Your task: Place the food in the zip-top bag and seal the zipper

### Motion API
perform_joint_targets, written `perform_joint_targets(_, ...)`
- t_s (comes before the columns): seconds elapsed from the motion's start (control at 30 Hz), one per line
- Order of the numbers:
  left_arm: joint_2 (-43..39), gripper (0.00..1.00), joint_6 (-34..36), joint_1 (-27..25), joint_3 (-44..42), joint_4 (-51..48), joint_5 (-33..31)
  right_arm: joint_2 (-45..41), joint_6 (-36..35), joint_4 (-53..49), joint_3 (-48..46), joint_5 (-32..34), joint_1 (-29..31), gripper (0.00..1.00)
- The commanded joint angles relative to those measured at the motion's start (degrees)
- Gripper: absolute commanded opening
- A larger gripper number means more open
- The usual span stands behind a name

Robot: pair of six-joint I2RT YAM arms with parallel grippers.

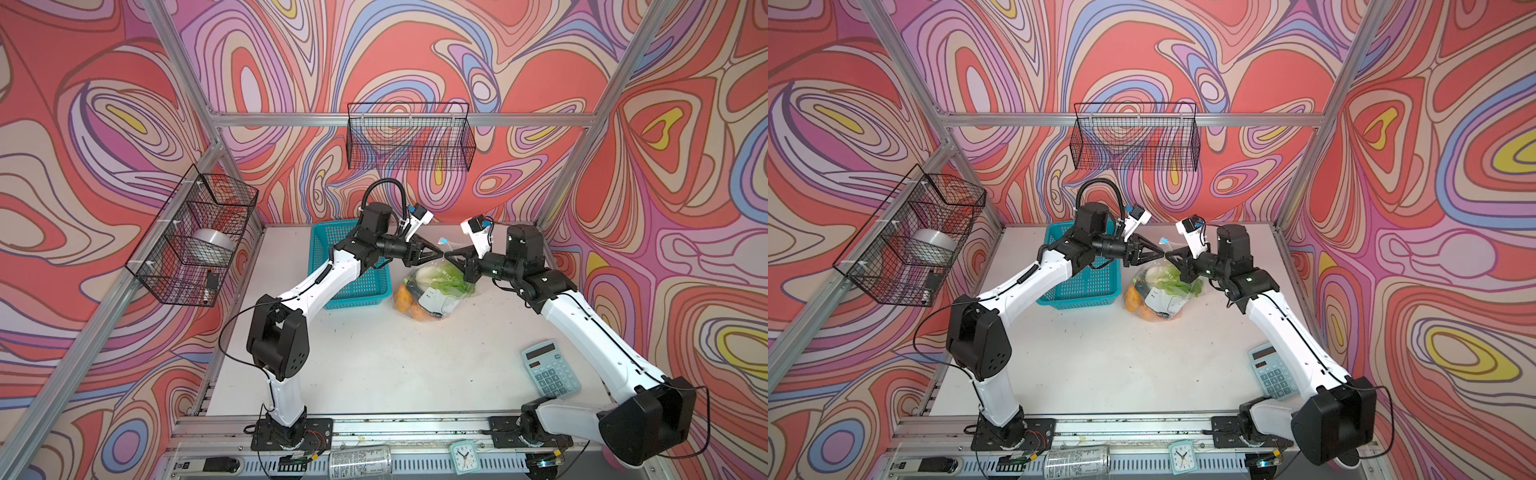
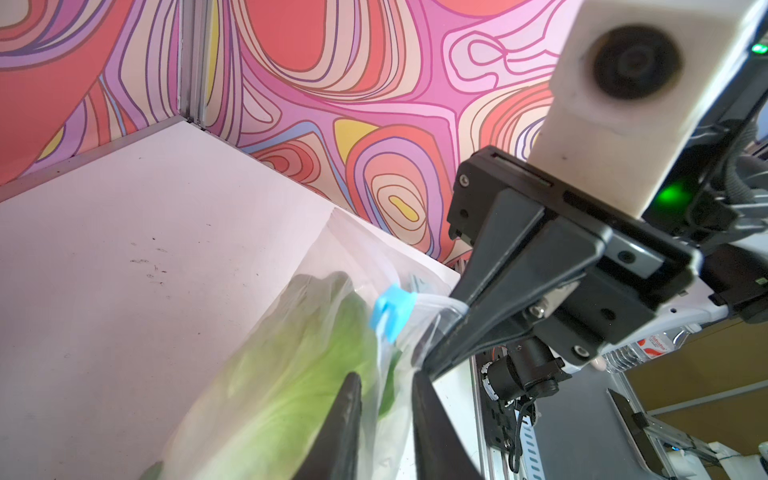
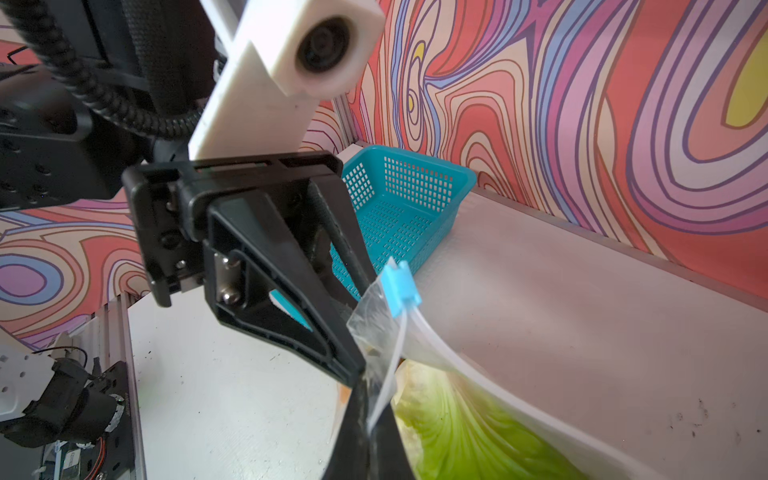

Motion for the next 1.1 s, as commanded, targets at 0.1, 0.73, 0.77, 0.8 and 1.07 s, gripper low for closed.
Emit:
perform_joint_targets(0.1,0.0,0.00,-2.3,-0.5,0.7,5.1,-1.4,-0.9,-1.0,-0.6,1.2,0.5,0.0,0.02)
perform_joint_targets(0.73,-4.8,0.00,10.8,-1.9,3.7,-8.6,-6.9,6.0,-14.7,-7.2,16.3,-11.5,-4.5,0.46)
perform_joint_targets(0.77,-5.0,0.00,11.0,-1.9,3.5,-8.7,-7.1,7.0,-15.1,-7.7,17.2,-12.7,-4.8,0.45)
perform_joint_targets(0.8,-5.1,0.00,11.2,-2.0,3.4,-8.7,-7.3,7.7,-15.7,-8.3,17.9,-13.7,-5.0,0.45)
perform_joint_targets(1.07,-5.3,0.00,11.6,-2.0,3.0,-8.9,-8.6,10.9,-15.2,-9.6,17.6,-19.3,-5.3,0.43)
